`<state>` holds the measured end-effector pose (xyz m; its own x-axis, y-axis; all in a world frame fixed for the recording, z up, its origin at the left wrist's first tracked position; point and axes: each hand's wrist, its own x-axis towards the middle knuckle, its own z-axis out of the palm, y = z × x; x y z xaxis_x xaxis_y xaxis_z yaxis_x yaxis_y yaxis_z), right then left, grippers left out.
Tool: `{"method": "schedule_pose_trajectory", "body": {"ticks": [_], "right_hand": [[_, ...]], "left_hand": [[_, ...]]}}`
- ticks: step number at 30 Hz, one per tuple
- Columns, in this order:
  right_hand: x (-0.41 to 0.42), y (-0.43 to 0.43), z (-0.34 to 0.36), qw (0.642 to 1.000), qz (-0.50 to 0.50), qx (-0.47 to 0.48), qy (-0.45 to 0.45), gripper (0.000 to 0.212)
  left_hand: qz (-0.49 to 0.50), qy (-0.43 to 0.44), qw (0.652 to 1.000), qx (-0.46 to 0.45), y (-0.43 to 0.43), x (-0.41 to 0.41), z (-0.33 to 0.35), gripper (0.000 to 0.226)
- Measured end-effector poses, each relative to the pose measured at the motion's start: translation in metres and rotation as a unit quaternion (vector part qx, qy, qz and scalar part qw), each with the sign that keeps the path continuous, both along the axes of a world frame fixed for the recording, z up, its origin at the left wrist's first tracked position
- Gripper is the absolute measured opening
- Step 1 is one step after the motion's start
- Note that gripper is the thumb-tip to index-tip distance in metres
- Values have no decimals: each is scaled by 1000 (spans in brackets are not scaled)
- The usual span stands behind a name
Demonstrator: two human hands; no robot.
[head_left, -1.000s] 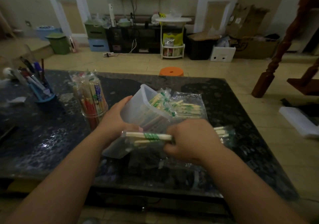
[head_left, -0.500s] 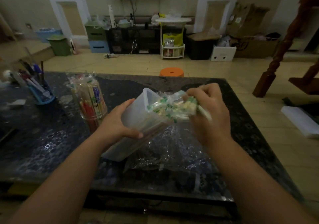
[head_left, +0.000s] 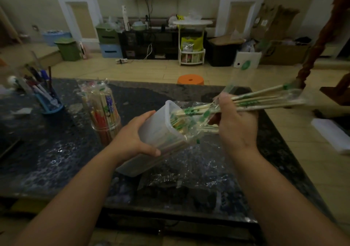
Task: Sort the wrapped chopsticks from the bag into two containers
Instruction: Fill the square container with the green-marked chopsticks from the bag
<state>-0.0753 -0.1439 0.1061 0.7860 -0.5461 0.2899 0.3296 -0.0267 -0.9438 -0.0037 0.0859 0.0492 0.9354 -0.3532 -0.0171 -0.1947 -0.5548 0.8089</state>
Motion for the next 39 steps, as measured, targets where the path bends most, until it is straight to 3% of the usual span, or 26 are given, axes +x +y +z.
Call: {"method": "schedule_pose_trajectory", "body": {"ticks": [6, 8, 11, 15, 22, 25, 32, 36, 39], "right_hand": [[9, 5, -16, 987, 103, -20, 125, 15], [11, 8, -21, 985, 90, -17, 148, 12], [13, 13, -20, 984, 18, 62, 166, 15], [15, 16, -18, 976, -65, 159, 135, 16], [18, 10, -19, 976, -123, 162, 75, 22], [19, 11, -24, 979, -83, 166, 89, 17], [18, 16, -32, 973, 132, 111, 153, 18], [19, 7, -24, 982, 71, 158, 78, 10], [22, 4, -28, 989, 24, 109, 96, 20]], "left_hand": [[-44, 3, 999, 25, 1, -3, 1, 122], [-55, -4, 998, 32, -1, -3, 1, 117], [-72, -1, 997, 35, -2, -3, 2, 111], [-87, -8, 995, 47, -4, -3, 2, 105], [-87, -13, 995, 47, -4, -3, 2, 107], [-86, -16, 995, 50, -7, -3, 2, 108], [-72, -8, 997, 37, -5, -2, 3, 110], [-67, -9, 997, 30, -3, -2, 1, 111], [-65, -10, 997, 28, -4, -2, 2, 114]]}}
